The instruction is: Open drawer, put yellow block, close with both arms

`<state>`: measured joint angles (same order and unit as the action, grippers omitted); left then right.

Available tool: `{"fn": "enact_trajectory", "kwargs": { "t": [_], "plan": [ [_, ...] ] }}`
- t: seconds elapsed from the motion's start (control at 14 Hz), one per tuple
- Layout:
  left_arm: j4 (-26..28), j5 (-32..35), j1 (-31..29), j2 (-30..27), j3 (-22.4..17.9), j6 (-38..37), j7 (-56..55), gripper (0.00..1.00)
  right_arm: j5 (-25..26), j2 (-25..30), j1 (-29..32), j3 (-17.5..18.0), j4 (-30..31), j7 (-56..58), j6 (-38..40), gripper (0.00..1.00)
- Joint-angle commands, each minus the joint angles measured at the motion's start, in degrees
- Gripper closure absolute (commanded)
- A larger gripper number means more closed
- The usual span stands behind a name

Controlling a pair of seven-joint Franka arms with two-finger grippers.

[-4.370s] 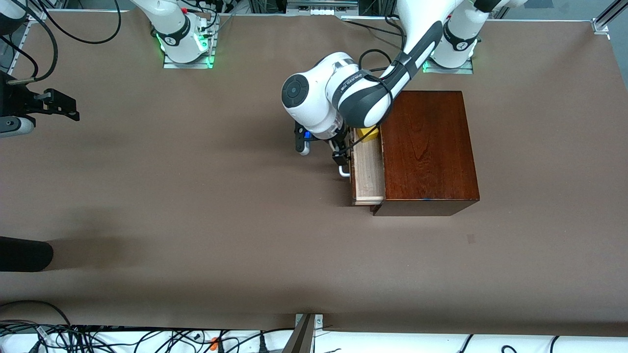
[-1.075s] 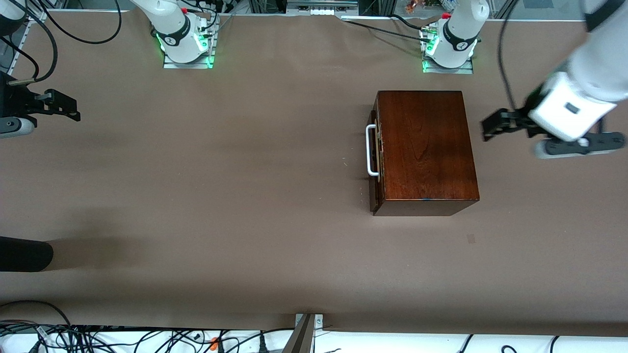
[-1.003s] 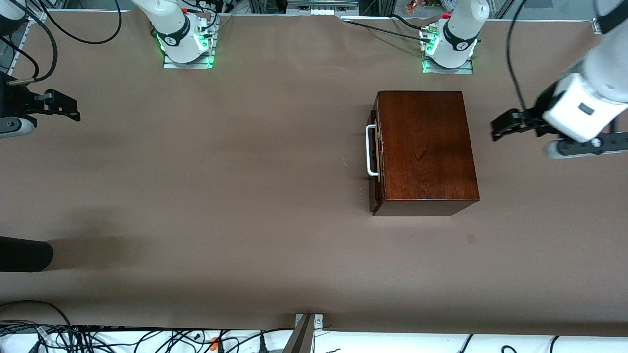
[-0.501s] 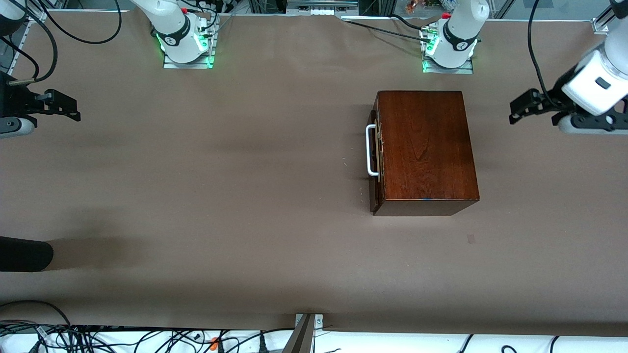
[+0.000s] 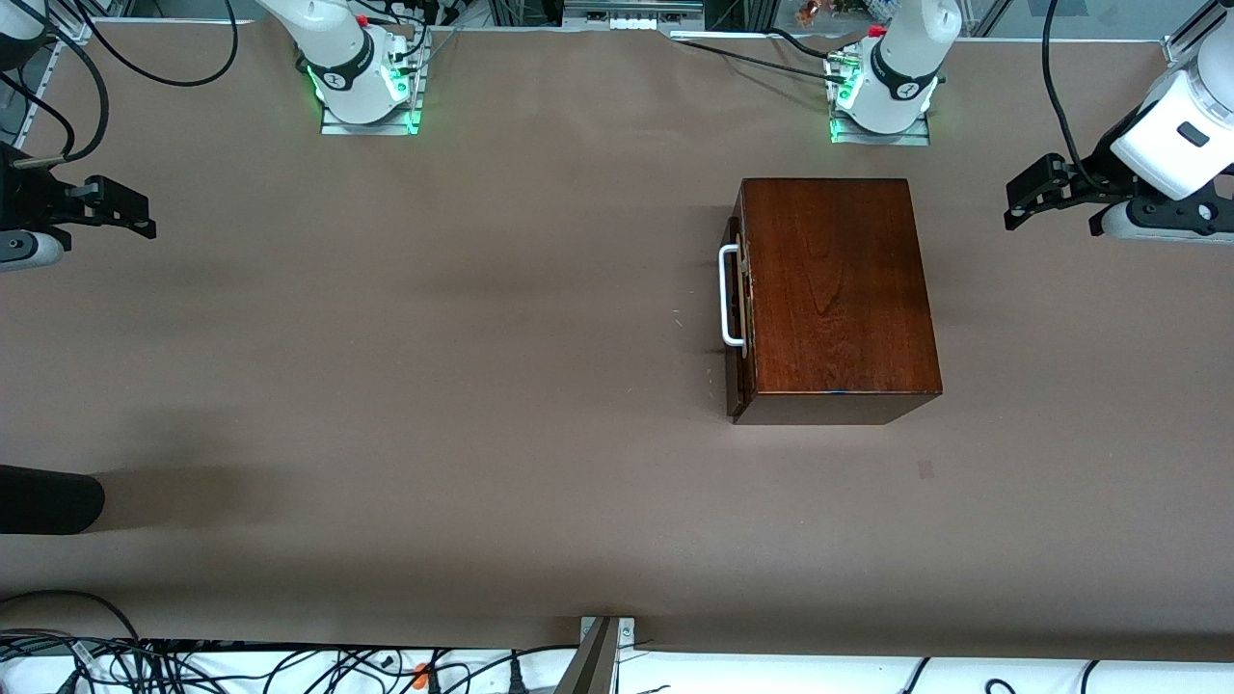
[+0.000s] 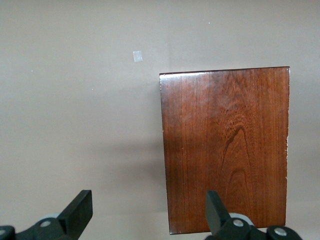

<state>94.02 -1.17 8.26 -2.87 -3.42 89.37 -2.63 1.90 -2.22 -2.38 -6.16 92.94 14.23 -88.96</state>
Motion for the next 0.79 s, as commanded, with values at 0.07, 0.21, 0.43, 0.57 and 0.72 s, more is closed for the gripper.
{"fn": "enact_trajectory", "kwargs": {
  "t": [0.07, 0.21, 0.43, 0.57, 0.72],
  "plan": [
    [-0.41, -0.67, 0.36, -0.55, -0.53, -0.96, 1.05, 0.00, -1.29, 0.20, 0.27, -0.35, 0.14, 0.71, 0.37, 0.00],
    [0.02, -0.67, -0.08, -0.55, -0.62, -0.52, 1.05, 0.00, -1.29, 0.20, 0.35, -0.35, 0.23, 0.71, 0.37, 0.00],
    [0.29, 0.46, -0.08, -0.47, -0.54, -0.08, 1.13, 0.00, -1.29, 0.20, 0.27, -0.43, 0.23, 0.71, 0.37, 0.00],
    [0.73, 1.26, -0.08, -0.12, -0.53, 1.06, 1.14, 0.00, -1.29, 0.20, 0.27, -0.43, 0.14, 0.80, 0.37, 0.00],
    [1.34, 1.26, -0.08, -0.03, -0.53, 1.59, 1.14, 0.00, -1.29, 0.20, 0.27, -0.43, 0.23, 0.71, 0.37, 0.00]
  ]
}}
